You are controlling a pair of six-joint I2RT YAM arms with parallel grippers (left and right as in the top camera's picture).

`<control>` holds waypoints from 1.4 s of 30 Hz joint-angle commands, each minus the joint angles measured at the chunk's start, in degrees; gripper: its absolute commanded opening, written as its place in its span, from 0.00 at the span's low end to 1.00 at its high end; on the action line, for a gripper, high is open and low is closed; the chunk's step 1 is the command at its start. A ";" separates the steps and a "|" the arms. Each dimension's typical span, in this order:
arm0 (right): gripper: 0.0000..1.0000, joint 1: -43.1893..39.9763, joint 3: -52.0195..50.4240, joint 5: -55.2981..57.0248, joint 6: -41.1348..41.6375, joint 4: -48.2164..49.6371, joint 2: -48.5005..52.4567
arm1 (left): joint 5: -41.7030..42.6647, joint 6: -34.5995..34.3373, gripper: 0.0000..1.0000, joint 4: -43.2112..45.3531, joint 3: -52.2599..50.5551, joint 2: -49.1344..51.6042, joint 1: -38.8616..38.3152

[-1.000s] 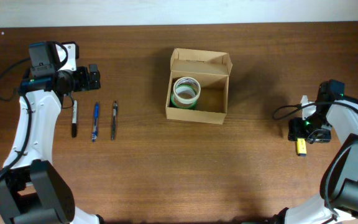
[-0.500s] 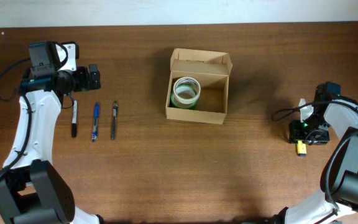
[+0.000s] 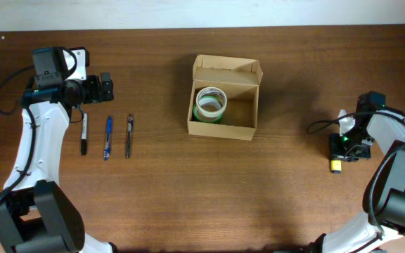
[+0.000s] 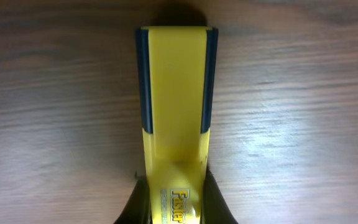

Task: Pack container
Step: 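Carry the yellow highlighter into the box and lower it upright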

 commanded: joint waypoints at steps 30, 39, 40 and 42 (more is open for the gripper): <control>0.04 48.81 64.32 1.55 -35.08 -30.84 11.28 | 0.61 0.70 0.99 -0.02 1.05 0.11 0.17; 0.04 47.60 64.00 -0.74 -36.57 -33.14 20.79 | 0.61 0.68 1.00 0.00 1.05 0.11 0.20; 0.04 47.47 64.00 -0.79 -36.54 -33.42 21.75 | 0.61 0.68 1.00 -0.02 1.07 0.11 0.17; 0.04 47.45 63.89 -1.25 -36.54 -34.14 23.15 | 0.61 0.68 0.99 -0.02 1.05 0.11 0.17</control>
